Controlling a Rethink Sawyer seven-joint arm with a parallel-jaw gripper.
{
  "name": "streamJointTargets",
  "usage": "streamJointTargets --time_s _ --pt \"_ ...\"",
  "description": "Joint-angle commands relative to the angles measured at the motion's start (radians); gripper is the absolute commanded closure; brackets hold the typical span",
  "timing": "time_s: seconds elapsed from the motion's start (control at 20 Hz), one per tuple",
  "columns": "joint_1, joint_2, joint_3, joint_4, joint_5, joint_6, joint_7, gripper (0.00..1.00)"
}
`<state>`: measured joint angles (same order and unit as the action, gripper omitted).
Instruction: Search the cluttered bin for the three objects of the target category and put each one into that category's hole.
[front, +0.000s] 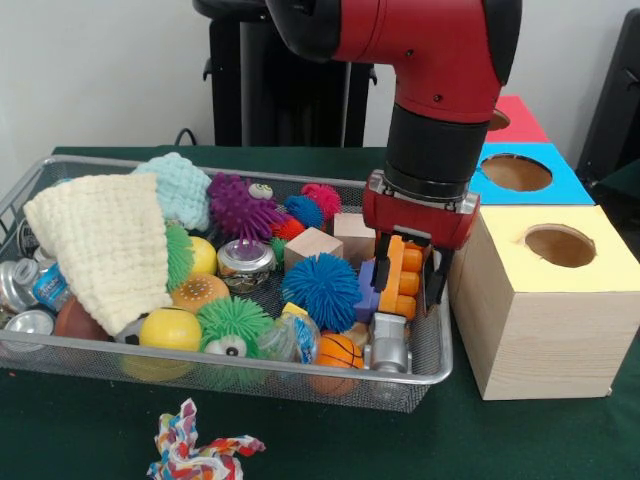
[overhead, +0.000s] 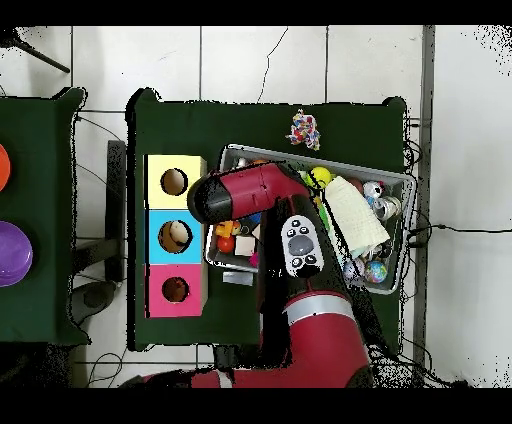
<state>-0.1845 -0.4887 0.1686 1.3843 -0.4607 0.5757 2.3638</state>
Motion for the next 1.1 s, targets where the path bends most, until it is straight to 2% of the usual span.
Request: streamJointTargets --time_s 0.05,0.35,0.6,1.1 --pt "0.003 0.084 -0.06 -0.074 -0.055 0.133 -0.048 0.0" --pt "-0.001 0.088 -0.064 -0.079 -0.04 0.138 -0.051 0.0" --pt "0.002 0.148 -0.075 -0.097 -0.032 0.115 -0.031 0.0" --pt "0.012 0.177 -0.069 -0.071 0.007 0.12 -0.013 0.0"
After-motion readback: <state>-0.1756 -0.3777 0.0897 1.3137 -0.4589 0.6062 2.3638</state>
